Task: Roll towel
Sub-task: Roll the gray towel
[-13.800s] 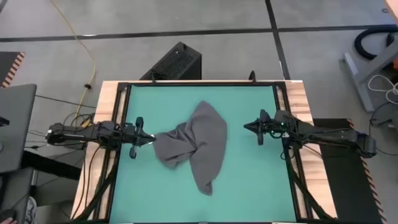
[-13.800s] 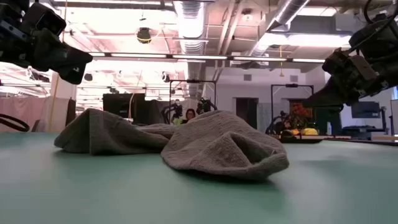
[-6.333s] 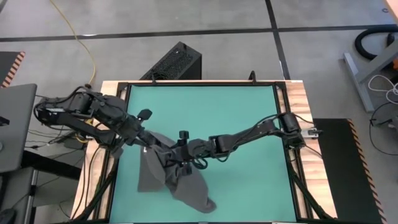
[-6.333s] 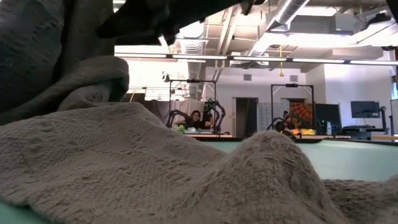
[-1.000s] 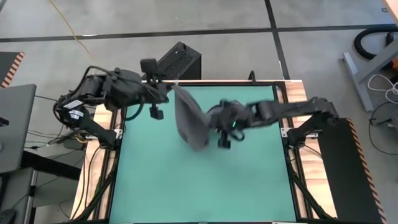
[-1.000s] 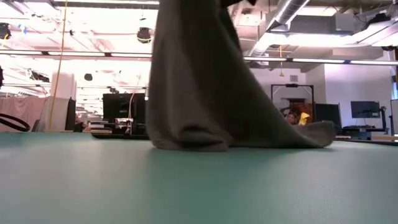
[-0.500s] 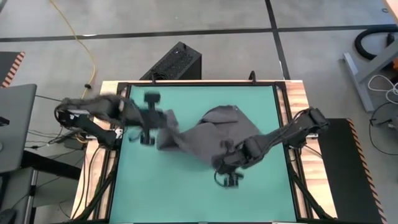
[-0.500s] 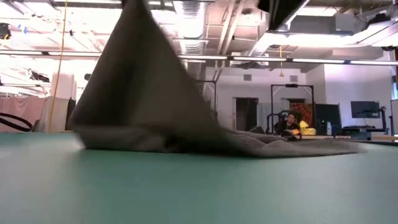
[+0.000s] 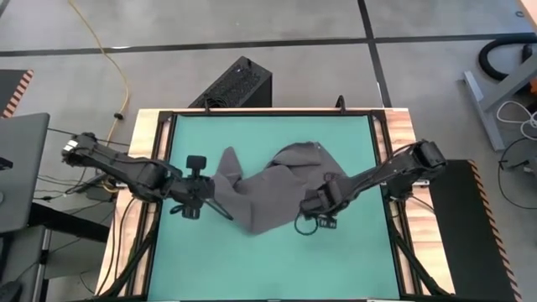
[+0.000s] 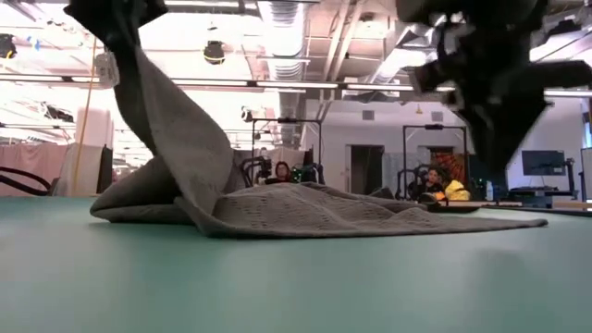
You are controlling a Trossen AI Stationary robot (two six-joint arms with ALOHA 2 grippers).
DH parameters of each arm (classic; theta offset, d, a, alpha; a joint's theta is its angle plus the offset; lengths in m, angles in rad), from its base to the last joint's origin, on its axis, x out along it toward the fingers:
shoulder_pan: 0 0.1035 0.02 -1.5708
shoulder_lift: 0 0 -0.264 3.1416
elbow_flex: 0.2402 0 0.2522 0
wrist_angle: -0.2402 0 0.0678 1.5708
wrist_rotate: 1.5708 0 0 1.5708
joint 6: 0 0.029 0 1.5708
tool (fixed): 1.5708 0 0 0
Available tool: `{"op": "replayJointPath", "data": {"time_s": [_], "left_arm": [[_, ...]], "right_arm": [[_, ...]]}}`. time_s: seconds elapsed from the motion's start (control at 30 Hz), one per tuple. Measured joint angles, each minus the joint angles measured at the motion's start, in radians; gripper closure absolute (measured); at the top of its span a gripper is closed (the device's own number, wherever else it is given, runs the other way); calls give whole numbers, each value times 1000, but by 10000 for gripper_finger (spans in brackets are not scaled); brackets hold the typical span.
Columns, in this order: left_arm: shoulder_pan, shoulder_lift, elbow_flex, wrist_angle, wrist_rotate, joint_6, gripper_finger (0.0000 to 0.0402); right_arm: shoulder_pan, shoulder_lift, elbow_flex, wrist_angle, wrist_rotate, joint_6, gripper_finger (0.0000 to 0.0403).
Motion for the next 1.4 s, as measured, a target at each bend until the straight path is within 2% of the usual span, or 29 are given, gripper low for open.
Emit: {"op": "replayJointPath", "data": {"time_s": [0.1, 0.3, 0.5, 0.83, 0.9, 1.0, 1.03, 1.23, 1.4], "left_arm": [[0, -44, -3, 1, -4, -11, 401], [1, -103, -3, 24, -1, -14, 401], [1, -123, -4, 53, -4, -14, 401], [1, -122, -4, 65, -4, -13, 401], [1, -122, -4, 66, -4, -10, 401], [1, -122, 18, 66, -1, 8, 401], [1, -122, 33, 69, -1, 15, 401], [0, -122, 173, 68, -1, 62, 401], [0, -122, 326, 63, -2, 96, 401]], "right_arm": [[-75, -1, -79, 8, -57, -61, 232], [-189, 1, -175, 28, -91, -208, 240], [-216, 1, -229, 55, -95, -314, 250], [-232, 1, -306, 254, -85, -439, 262], [-239, 2, -292, 255, -92, -446, 292], [-241, 3, -266, 241, -108, -446, 369], [-241, 4, -251, 236, -110, -444, 383], [-242, -70, -144, 40, -110, -361, 392], [-225, -240, 32, -181, -97, -195, 398]]}}
